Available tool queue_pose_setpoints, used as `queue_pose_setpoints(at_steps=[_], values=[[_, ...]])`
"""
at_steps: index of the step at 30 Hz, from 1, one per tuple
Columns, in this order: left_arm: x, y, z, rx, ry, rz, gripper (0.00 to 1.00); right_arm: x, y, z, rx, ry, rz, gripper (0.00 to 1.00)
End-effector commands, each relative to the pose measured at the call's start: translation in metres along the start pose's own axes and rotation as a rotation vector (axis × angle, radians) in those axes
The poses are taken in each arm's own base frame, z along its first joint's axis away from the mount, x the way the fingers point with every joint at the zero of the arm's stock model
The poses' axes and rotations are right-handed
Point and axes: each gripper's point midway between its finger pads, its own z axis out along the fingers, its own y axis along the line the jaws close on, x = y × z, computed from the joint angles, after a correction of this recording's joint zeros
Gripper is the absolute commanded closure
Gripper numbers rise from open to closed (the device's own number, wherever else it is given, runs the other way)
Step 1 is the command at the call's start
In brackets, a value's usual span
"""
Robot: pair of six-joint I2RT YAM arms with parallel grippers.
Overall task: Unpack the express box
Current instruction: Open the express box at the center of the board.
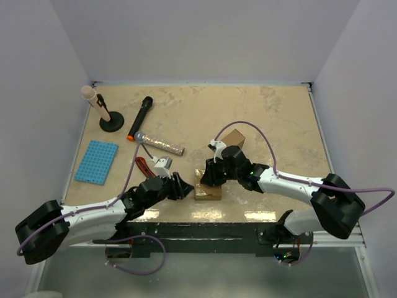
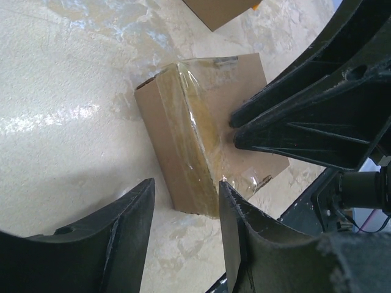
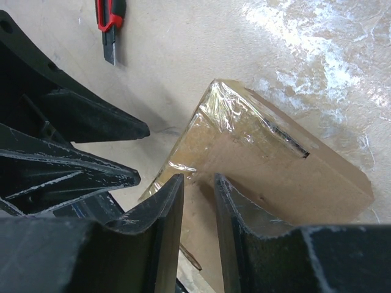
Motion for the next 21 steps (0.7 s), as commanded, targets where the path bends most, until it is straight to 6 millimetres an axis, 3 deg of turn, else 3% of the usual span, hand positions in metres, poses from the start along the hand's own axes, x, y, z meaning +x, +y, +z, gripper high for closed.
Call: queue_pose_setpoints(at_steps=[1, 10, 21], values=[[-0.013, -0.020, 0.005, 0.068, -0.030, 0.035, 0.50, 0.016, -0.014, 0.005, 0.043, 0.034, -0.005, 0.68], [-0.004, -0.007, 0.014, -0.016, 0.025, 0.072, 0.52, 0.021, -0.019, 0.008, 0.057, 0.047, 0.002, 0.68], [-0.028, -0.022, 0.007, 0.023, -0.066, 0.048, 0.49, 0.022, -0.019, 0.009, 0.048, 0.043, 0.008, 0.69]])
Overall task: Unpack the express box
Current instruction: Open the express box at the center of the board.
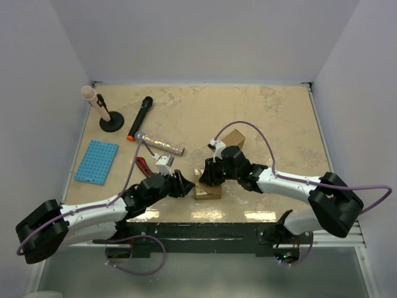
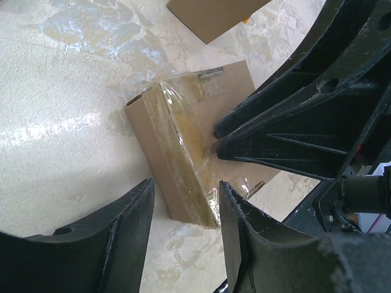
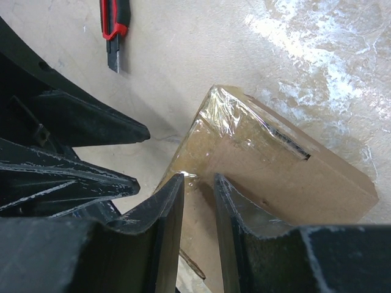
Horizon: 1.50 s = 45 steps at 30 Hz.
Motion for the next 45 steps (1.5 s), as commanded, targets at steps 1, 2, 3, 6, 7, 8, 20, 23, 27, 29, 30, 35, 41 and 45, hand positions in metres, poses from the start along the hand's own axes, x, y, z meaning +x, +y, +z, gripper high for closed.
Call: queue_pose_setpoints(at_steps=[1, 2, 3, 6, 7, 8, 20, 23, 27, 29, 30, 35, 41, 45], values=[[-0.018, -0.012, 0.005, 0.010, -0.046, 0.008, 0.49, 0.026, -0.019, 0.003, 0.060, 0.069, 0.013, 0.69], [-0.016, -0.009, 0.006, -0.003, -0.036, 0.014, 0.49, 0.026, -0.019, 0.003, 0.060, 0.069, 0.011, 0.69], [-0.012, -0.006, 0.009, -0.021, -0.020, 0.015, 0.50, 0.025, -0.019, 0.003, 0.059, 0.067, 0.013, 0.69], [-0.001, 0.002, 0.011, -0.045, 0.017, 0.017, 0.50, 0.026, -0.019, 0.003, 0.058, 0.068, 0.012, 0.69], [0.000, 0.002, 0.012, -0.042, 0.020, 0.014, 0.50, 0.027, -0.019, 0.003, 0.059, 0.069, 0.014, 0.69], [0.003, 0.003, 0.012, -0.046, 0.026, 0.014, 0.50, 0.027, -0.019, 0.003, 0.059, 0.069, 0.014, 0.69], [0.012, 0.024, 0.015, -0.158, 0.079, 0.050, 0.63, 0.030, -0.024, 0.001, 0.082, 0.069, 0.019, 0.69], [0.015, 0.030, 0.013, -0.183, 0.096, 0.054, 0.69, 0.032, -0.026, 0.002, 0.090, 0.074, 0.023, 0.70], [0.020, 0.034, 0.011, -0.202, 0.114, 0.056, 0.75, 0.033, -0.027, 0.002, 0.095, 0.073, 0.026, 0.71], [0.020, 0.034, 0.010, -0.202, 0.112, 0.052, 0.79, 0.033, -0.028, 0.002, 0.099, 0.073, 0.028, 0.71], [0.020, 0.035, 0.009, -0.204, 0.114, 0.052, 0.80, 0.034, -0.029, 0.002, 0.101, 0.073, 0.028, 0.71], [0.018, 0.036, 0.007, -0.214, 0.112, 0.060, 0.93, 0.036, -0.030, 0.001, 0.106, 0.076, 0.032, 0.71], [0.018, 0.034, 0.008, -0.211, 0.118, 0.061, 0.98, 0.037, -0.031, 0.002, 0.108, 0.076, 0.035, 0.71], [0.004, 0.021, 0.004, -0.149, 0.049, 0.028, 0.54, 0.037, -0.031, 0.002, 0.106, 0.075, 0.040, 0.70]])
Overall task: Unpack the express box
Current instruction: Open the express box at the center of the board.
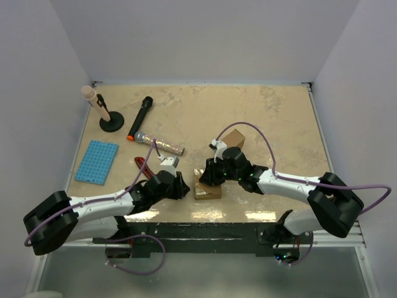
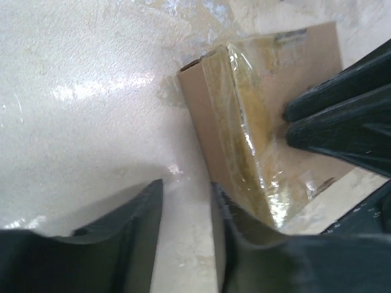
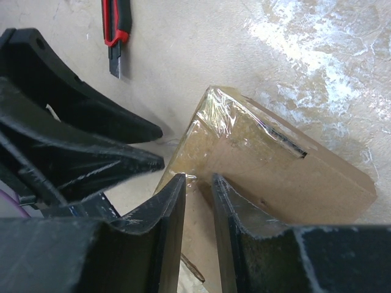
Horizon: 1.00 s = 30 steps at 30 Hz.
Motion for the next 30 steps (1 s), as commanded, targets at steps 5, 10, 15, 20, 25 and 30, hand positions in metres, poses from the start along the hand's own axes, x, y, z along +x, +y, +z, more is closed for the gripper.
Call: queue_pose_setpoints(at_steps=[5, 10, 15, 20, 25, 30], values=[[-0.047, -0.029, -0.019, 0.102, -0.174, -0.055, 0.30, 0.034, -0.030, -0.001, 0.115, 0.091, 0.022, 0.68], [-0.057, -0.027, -0.006, -0.002, -0.146, -0.011, 0.34, 0.032, -0.031, 0.001, 0.121, 0.086, 0.022, 0.68], [-0.058, -0.026, 0.005, -0.036, -0.130, 0.008, 0.38, 0.034, -0.033, 0.000, 0.123, 0.090, 0.021, 0.68], [-0.050, -0.021, 0.013, -0.085, -0.074, 0.039, 0.46, 0.035, -0.034, -0.001, 0.131, 0.089, 0.018, 0.68], [-0.046, -0.011, 0.011, -0.139, -0.047, 0.064, 0.58, 0.034, -0.034, -0.002, 0.134, 0.085, 0.018, 0.68], [-0.041, -0.007, 0.011, -0.156, -0.024, 0.075, 0.68, 0.035, -0.035, -0.001, 0.135, 0.085, 0.018, 0.69]])
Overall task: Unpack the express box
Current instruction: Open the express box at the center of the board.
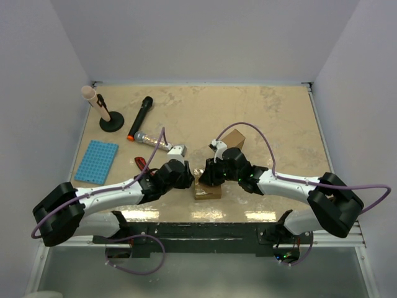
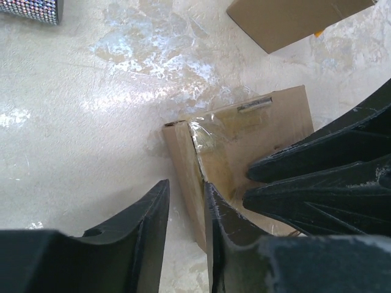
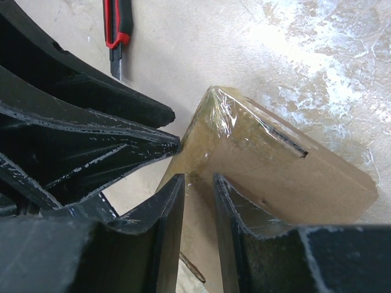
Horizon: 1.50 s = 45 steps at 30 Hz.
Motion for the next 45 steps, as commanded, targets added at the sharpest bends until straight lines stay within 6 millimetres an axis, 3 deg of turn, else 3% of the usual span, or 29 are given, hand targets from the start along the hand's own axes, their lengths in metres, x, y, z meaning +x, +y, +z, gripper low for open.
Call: queue_pose_setpoints(at_steps=[1, 7, 11, 14, 16, 45], values=[[0.003, 0.013, 0.001, -0.067, 0.022, 0.046, 0.72, 0.038, -0.035, -0.002, 0.133, 0.097, 0.014, 0.69], [0.012, 0.016, 0.006, -0.077, 0.059, 0.062, 0.83, 0.039, -0.035, -0.001, 0.131, 0.100, 0.016, 0.69], [0.017, 0.017, 0.009, -0.078, 0.079, 0.070, 0.85, 0.040, -0.037, -0.001, 0.135, 0.104, 0.017, 0.69], [0.020, 0.018, 0.011, -0.081, 0.090, 0.079, 0.91, 0.040, -0.036, -0.002, 0.135, 0.104, 0.018, 0.69], [0.025, 0.021, 0.013, -0.090, 0.105, 0.089, 1.00, 0.041, -0.037, -0.001, 0.136, 0.109, 0.017, 0.69], [0.077, 0.075, 0.023, -0.329, 0.331, 0.204, 1.00, 0.049, -0.049, -0.001, 0.202, 0.140, 0.045, 0.71]])
